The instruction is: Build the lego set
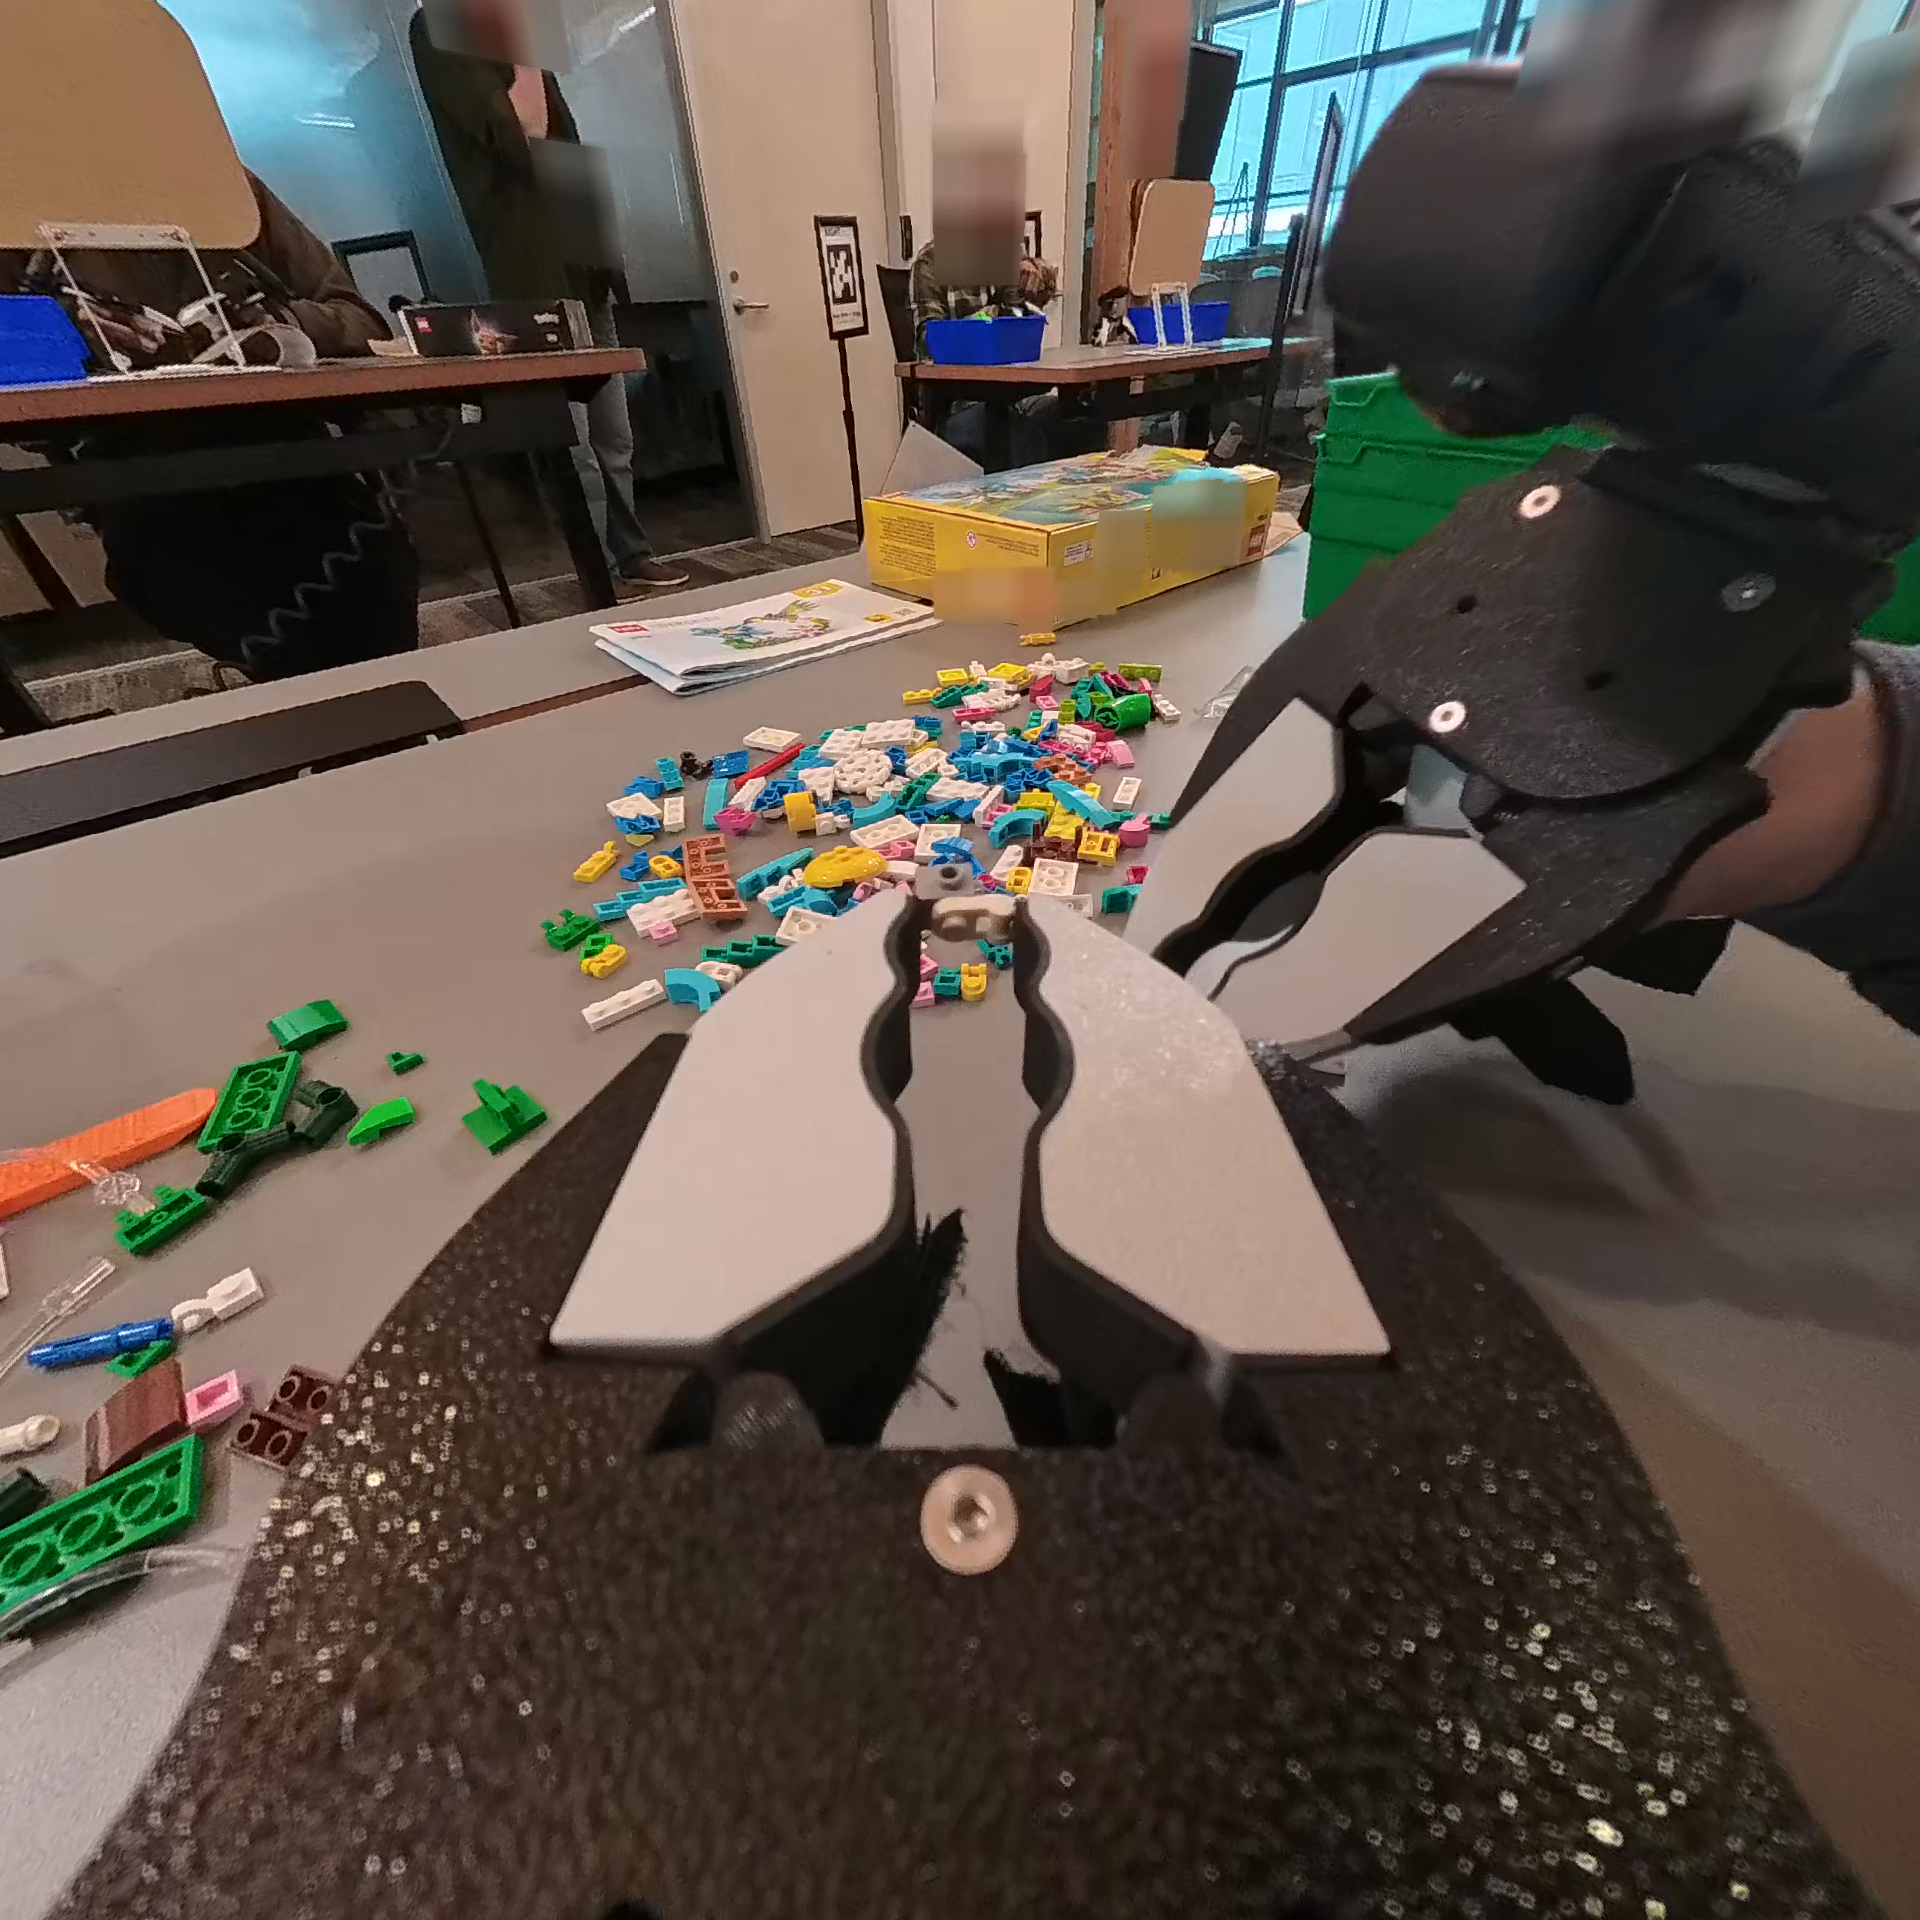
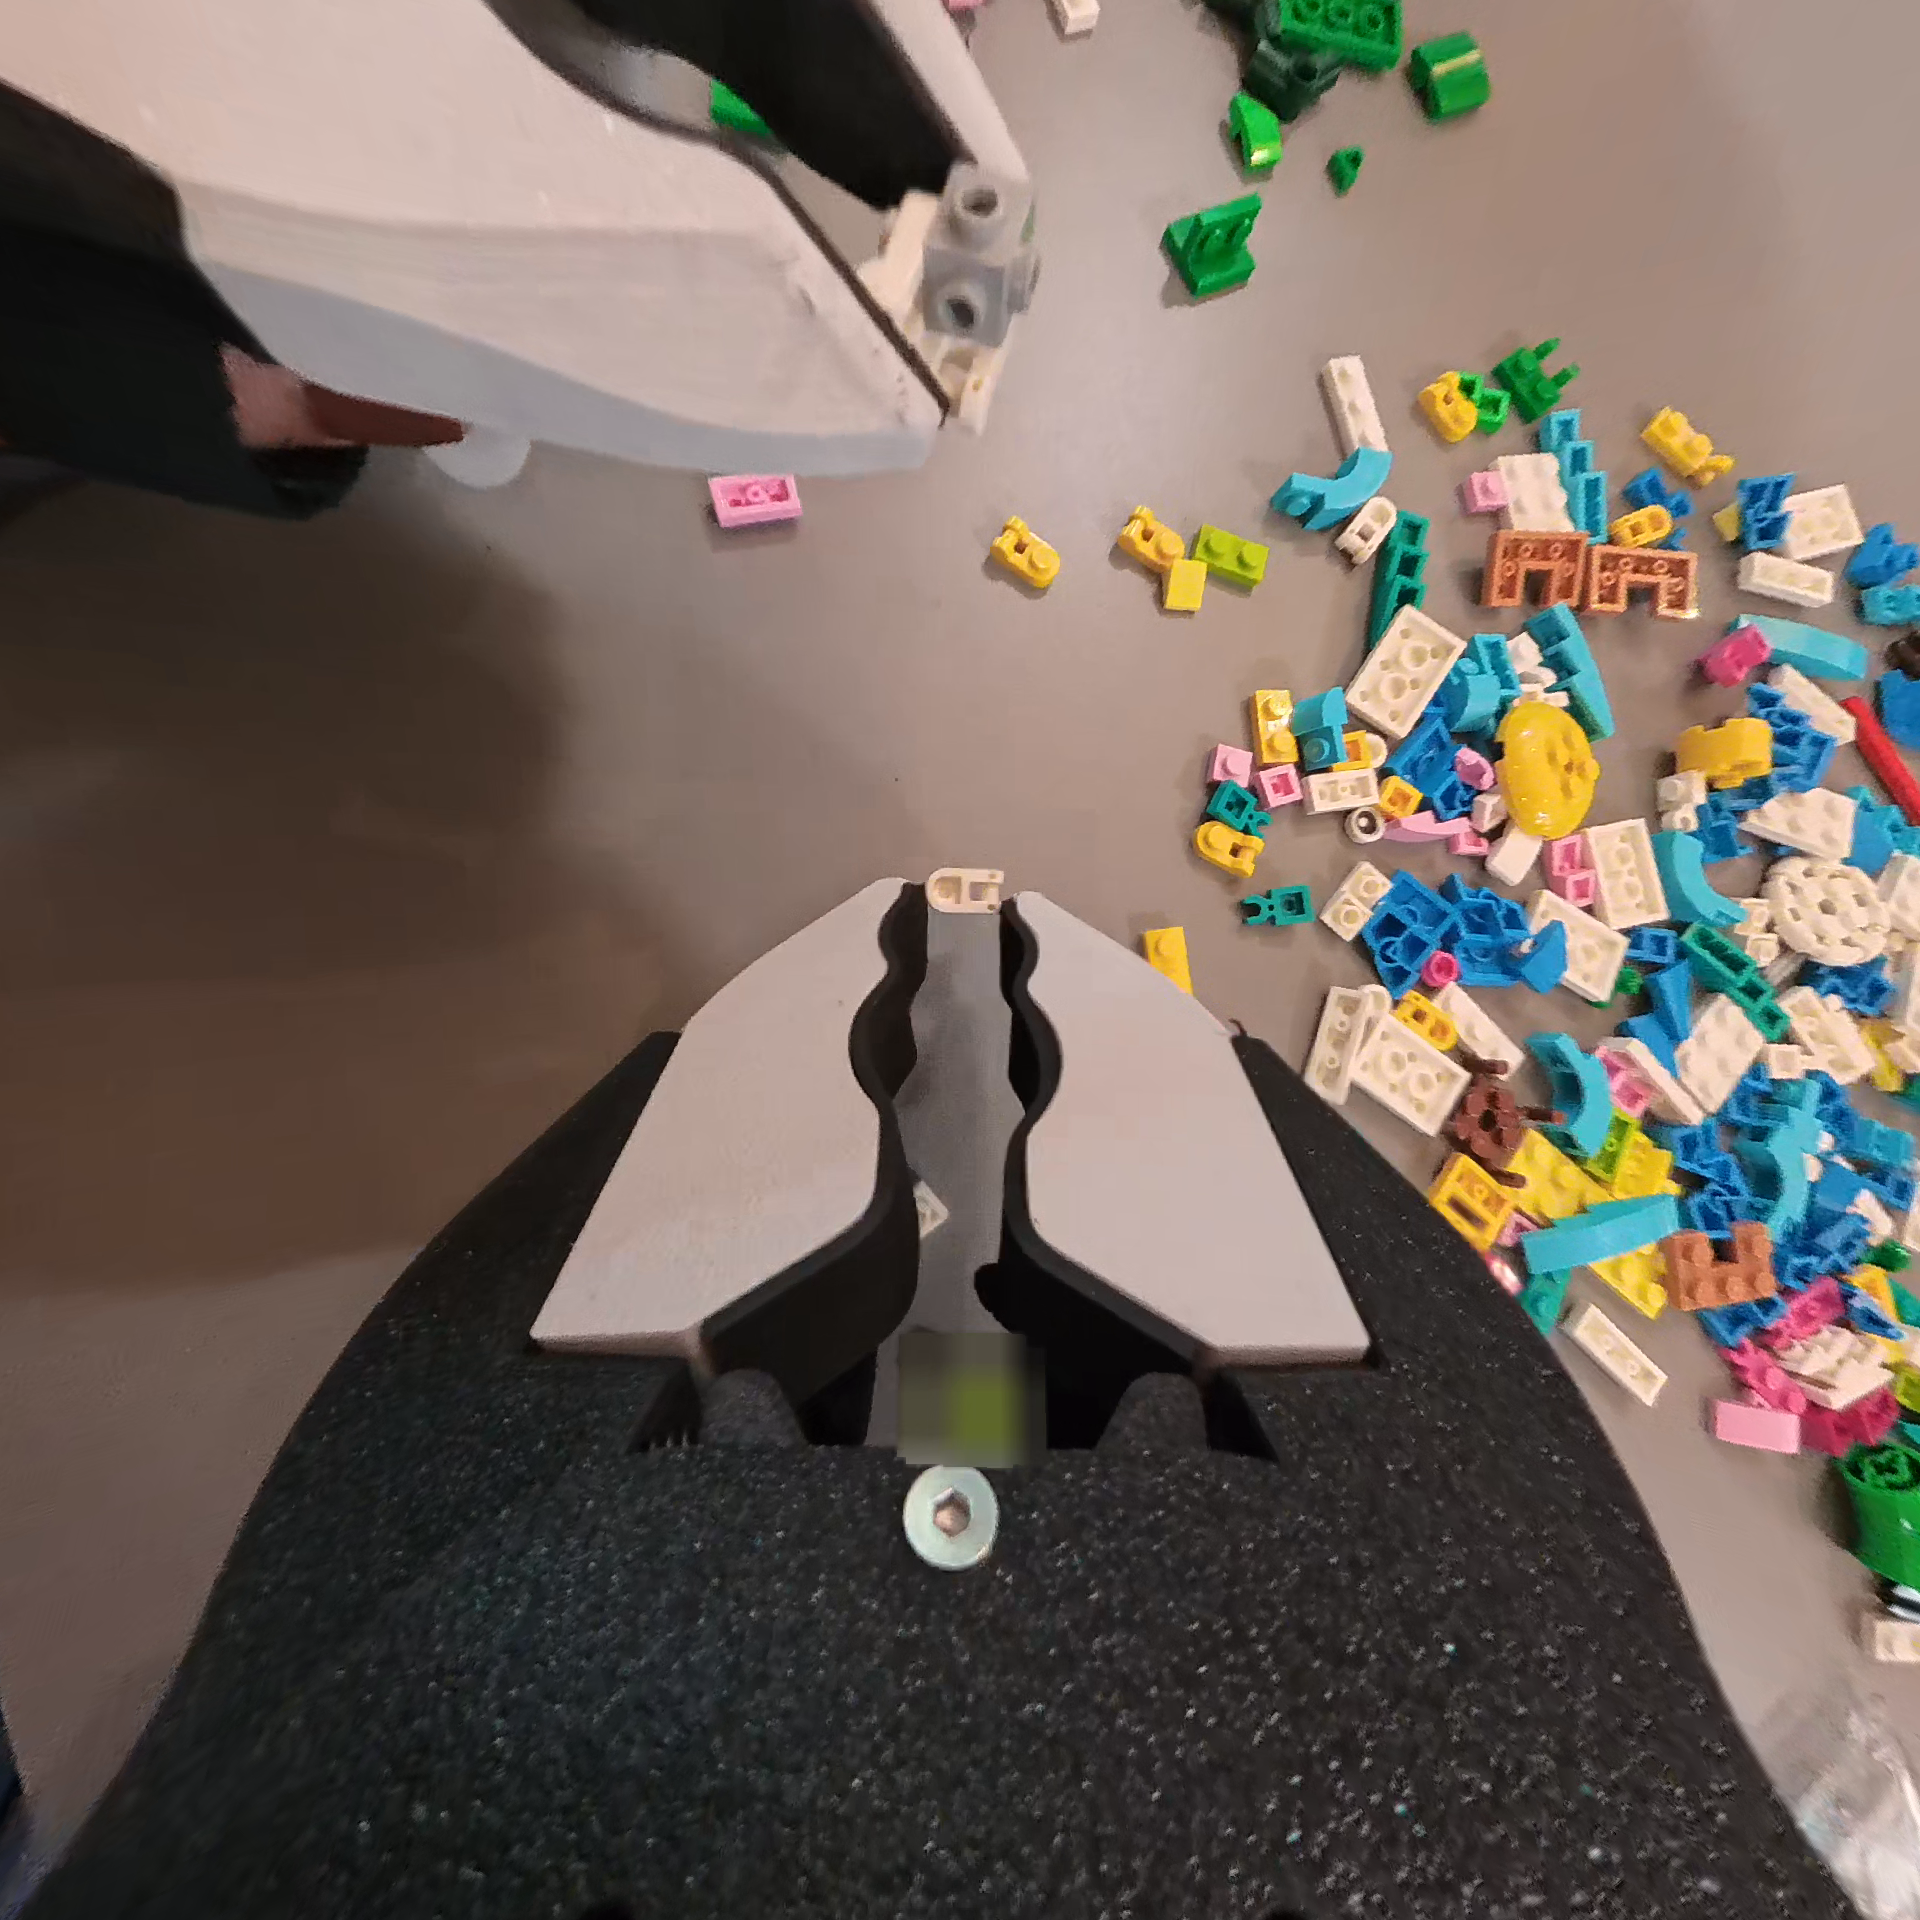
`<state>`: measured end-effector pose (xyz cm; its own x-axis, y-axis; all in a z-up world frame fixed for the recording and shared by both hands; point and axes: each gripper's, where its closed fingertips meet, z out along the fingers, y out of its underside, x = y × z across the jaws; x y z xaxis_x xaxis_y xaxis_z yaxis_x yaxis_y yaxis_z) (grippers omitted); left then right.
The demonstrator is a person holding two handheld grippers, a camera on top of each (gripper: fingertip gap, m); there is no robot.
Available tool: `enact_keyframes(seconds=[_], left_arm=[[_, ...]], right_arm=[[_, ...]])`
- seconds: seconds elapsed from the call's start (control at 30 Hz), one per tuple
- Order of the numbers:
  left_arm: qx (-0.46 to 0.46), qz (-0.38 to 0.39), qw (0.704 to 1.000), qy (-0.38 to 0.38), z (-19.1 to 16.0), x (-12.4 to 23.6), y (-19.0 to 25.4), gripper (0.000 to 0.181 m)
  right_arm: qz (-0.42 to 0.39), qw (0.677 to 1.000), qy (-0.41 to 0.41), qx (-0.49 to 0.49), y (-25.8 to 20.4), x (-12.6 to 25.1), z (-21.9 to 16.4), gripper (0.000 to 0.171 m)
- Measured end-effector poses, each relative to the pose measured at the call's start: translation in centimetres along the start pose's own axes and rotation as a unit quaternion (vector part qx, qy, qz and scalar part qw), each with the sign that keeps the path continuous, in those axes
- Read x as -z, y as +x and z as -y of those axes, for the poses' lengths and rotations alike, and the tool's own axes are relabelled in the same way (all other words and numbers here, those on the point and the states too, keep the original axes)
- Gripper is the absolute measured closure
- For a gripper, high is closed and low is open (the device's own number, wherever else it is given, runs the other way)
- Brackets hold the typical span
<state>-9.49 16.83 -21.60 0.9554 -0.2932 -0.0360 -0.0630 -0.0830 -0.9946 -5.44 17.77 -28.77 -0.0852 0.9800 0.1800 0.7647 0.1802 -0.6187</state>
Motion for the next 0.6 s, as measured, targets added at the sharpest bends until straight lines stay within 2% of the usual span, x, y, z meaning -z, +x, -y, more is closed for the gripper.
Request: enact_keyframes(seconds=[0.1,0.3,0.6], left_arm=[[-0.001,0.000,1.000,0.000,0.0,0.0,0.0,0.165],[0.002,-0.001,1.000,0.001,0.0,0.0,0.0,0.165],[0.003,-0.001,1.000,0.003,0.1,0.0,0.0,0.165]], right_arm=[[-0.002,1.000,0.001,0.014,0.0,0.4,0.0,0.158],[0.002,0.996,-0.060,0.059,-0.4,0.2,-1.8,0.158],[0.008,0.998,-0.047,0.051,-0.4,0.2,-1.5,0.153]])
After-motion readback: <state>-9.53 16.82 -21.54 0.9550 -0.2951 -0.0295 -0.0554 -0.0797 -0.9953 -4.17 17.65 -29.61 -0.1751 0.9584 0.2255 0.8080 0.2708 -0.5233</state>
